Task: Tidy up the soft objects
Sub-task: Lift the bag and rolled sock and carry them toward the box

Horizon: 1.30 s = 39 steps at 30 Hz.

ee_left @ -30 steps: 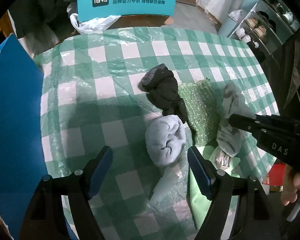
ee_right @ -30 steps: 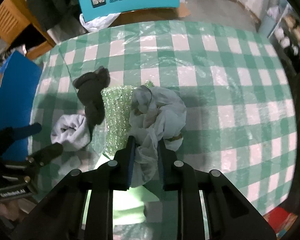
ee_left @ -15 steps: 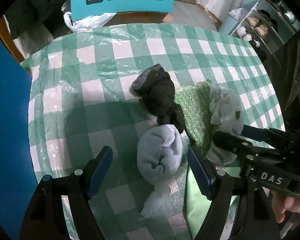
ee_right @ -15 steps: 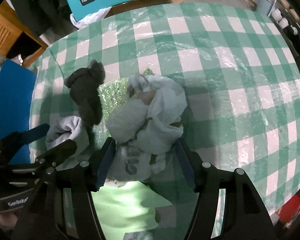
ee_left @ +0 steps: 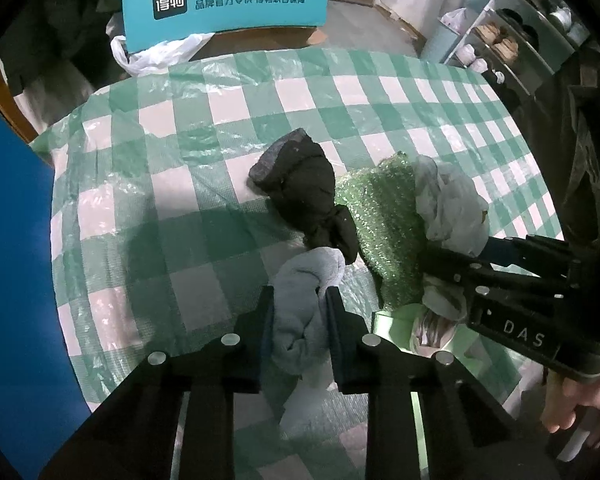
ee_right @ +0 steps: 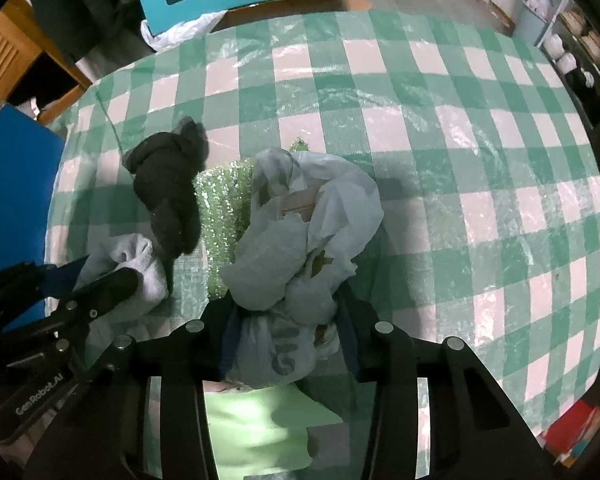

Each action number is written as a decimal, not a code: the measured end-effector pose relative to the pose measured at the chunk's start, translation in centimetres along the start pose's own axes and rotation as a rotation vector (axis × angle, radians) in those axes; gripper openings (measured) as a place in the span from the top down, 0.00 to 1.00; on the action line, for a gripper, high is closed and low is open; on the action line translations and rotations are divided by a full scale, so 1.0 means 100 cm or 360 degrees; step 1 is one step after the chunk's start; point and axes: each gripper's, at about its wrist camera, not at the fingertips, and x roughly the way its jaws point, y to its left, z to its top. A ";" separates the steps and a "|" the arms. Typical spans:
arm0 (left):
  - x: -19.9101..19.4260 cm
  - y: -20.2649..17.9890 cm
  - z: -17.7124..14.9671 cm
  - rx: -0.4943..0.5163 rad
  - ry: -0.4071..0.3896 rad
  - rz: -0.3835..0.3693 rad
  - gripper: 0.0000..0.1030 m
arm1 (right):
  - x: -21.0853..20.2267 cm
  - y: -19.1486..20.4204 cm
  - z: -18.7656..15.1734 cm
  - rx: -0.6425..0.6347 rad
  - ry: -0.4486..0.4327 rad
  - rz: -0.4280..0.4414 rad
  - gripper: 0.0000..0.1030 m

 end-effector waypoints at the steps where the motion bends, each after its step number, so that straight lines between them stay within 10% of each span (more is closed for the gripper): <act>1: -0.002 0.001 0.000 -0.0006 -0.0003 -0.0007 0.77 | -0.002 0.000 0.000 -0.0002 -0.0005 -0.0001 0.61; 39: -0.120 0.024 -0.029 -0.0033 -0.0288 -0.0025 0.79 | -0.114 0.061 -0.013 -0.0273 -0.0332 0.0037 0.61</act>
